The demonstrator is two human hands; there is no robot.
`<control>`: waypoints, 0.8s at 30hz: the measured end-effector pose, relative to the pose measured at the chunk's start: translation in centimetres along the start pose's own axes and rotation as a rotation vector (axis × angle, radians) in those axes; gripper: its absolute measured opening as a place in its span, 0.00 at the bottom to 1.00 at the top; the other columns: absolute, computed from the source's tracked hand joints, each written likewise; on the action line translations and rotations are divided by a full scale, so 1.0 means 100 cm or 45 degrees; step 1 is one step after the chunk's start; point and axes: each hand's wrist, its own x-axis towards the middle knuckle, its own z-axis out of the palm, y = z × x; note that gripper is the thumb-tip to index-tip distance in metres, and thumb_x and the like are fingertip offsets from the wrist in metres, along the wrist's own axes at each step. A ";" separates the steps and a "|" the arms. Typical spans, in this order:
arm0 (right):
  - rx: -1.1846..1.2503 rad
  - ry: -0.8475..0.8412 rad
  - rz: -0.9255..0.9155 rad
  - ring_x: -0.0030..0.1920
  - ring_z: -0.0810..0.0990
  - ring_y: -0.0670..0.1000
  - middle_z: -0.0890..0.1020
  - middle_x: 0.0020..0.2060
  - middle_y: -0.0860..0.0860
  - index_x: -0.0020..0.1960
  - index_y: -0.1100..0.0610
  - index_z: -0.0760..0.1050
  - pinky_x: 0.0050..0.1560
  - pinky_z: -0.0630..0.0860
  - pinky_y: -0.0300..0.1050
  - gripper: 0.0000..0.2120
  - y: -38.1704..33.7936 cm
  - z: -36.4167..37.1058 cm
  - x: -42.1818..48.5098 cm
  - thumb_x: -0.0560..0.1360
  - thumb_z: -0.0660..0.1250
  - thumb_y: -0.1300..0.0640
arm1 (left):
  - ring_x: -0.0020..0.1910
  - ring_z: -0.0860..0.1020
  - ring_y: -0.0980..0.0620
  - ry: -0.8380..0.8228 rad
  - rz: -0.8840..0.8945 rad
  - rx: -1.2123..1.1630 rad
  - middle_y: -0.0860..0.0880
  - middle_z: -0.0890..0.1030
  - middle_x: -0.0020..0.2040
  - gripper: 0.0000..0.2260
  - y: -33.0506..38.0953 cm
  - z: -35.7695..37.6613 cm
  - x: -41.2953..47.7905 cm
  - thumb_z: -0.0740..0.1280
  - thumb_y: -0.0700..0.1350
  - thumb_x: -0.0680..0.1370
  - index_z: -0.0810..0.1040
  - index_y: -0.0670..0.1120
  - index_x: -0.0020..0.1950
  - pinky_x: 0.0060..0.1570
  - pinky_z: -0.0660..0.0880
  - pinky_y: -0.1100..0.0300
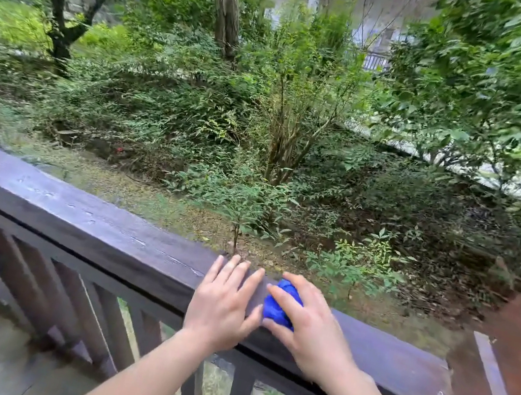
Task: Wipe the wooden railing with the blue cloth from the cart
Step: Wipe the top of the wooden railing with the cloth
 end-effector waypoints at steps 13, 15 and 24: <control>-0.023 0.124 0.200 0.63 0.70 0.56 0.71 0.66 0.52 0.64 0.48 0.74 0.63 0.68 0.47 0.21 -0.019 0.029 0.032 0.73 0.70 0.47 | 0.73 0.69 0.42 0.318 0.125 -0.117 0.42 0.76 0.69 0.23 -0.089 -0.028 -0.003 0.62 0.50 0.75 0.75 0.46 0.69 0.75 0.62 0.40; 0.001 0.118 0.072 0.60 0.70 0.53 0.72 0.64 0.50 0.62 0.45 0.74 0.59 0.70 0.45 0.18 -0.041 0.042 0.033 0.73 0.67 0.44 | 0.73 0.70 0.42 0.260 -0.052 -0.057 0.42 0.76 0.69 0.23 -0.126 -0.036 0.004 0.59 0.52 0.76 0.76 0.46 0.68 0.74 0.62 0.37; 0.041 0.127 0.054 0.62 0.70 0.55 0.72 0.65 0.51 0.63 0.48 0.74 0.61 0.71 0.49 0.18 -0.067 0.057 0.057 0.74 0.67 0.46 | 0.60 0.79 0.45 0.201 -0.141 -0.066 0.48 0.81 0.60 0.19 -0.176 -0.021 0.006 0.58 0.53 0.75 0.82 0.50 0.59 0.68 0.71 0.44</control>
